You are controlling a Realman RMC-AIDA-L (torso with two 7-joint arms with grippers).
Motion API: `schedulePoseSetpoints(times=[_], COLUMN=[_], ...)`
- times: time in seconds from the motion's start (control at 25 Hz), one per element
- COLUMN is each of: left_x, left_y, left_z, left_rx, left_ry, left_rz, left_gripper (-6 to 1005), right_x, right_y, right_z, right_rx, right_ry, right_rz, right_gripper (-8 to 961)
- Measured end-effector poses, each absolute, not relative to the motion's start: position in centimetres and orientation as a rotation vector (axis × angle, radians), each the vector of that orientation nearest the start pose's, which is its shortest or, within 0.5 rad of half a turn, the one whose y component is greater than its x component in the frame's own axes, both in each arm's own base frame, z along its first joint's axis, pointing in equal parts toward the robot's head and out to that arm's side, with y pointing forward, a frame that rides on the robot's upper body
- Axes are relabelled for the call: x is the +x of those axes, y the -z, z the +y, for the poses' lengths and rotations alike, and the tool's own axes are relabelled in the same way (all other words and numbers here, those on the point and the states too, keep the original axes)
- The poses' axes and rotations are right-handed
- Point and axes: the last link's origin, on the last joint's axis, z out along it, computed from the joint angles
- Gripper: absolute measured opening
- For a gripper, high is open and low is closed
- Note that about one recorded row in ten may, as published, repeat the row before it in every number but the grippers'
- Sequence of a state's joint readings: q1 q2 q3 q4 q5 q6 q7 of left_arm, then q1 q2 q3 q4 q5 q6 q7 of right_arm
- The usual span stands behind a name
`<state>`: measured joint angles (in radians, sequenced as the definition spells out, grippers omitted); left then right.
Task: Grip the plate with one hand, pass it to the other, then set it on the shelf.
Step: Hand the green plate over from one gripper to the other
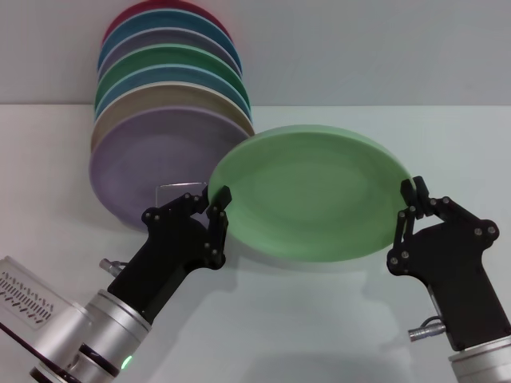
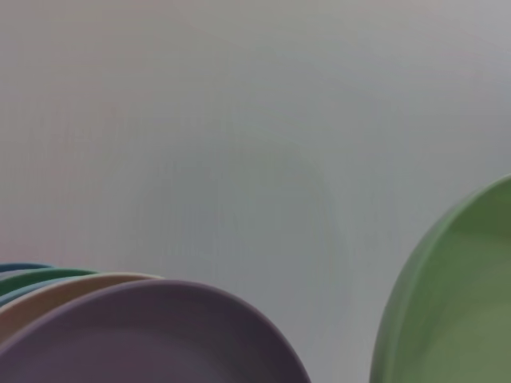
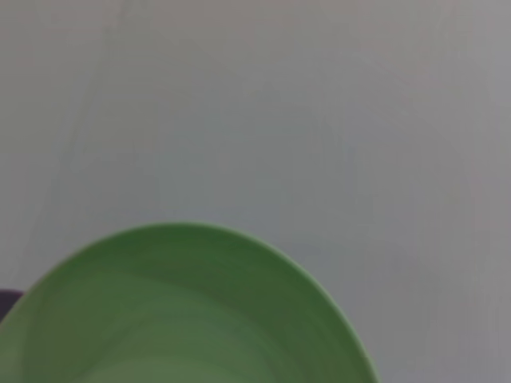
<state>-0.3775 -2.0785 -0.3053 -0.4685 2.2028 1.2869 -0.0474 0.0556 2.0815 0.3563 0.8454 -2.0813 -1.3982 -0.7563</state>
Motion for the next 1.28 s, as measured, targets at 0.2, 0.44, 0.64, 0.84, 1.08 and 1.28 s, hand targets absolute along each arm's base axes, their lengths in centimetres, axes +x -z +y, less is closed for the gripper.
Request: schedulePoseSetpoints(times=[0.2, 0.44, 0.64, 0.84, 1.08, 1.28], left_x=[-23.58, -23.61, -23.63, -23.59, -23.51, -23.51], left_y=[10.00, 10.00, 10.00, 10.03, 10.05, 10.04], left_z=[26.83, 26.89, 26.87, 26.87, 26.95, 26.99], left_rx=[-1.998, -1.997, -1.997, -2.000, -2.003, -2.001], left_ry=[1.009, 1.005, 1.005, 1.005, 1.002, 1.000], left_rz=[-0.394, -0.396, -0.397, -0.394, -0.385, -0.385], left_gripper=[94, 87, 81, 75, 69, 63], right_x=[22.28, 22.33, 22.33, 22.32, 22.28, 22.29], right_y=[7.88, 7.90, 7.92, 7.93, 7.93, 7.94], right_z=[20.48, 20.27, 20.22, 20.19, 20.26, 20.27], right_rx=[-1.585, -1.582, -1.581, -1.582, -1.582, -1.584], right_ry=[-0.659, -0.653, -0.648, -0.648, -0.650, -0.650], right_rz=[0.141, 0.146, 0.142, 0.142, 0.140, 0.141], right_gripper=[16, 18, 20, 22, 24, 26])
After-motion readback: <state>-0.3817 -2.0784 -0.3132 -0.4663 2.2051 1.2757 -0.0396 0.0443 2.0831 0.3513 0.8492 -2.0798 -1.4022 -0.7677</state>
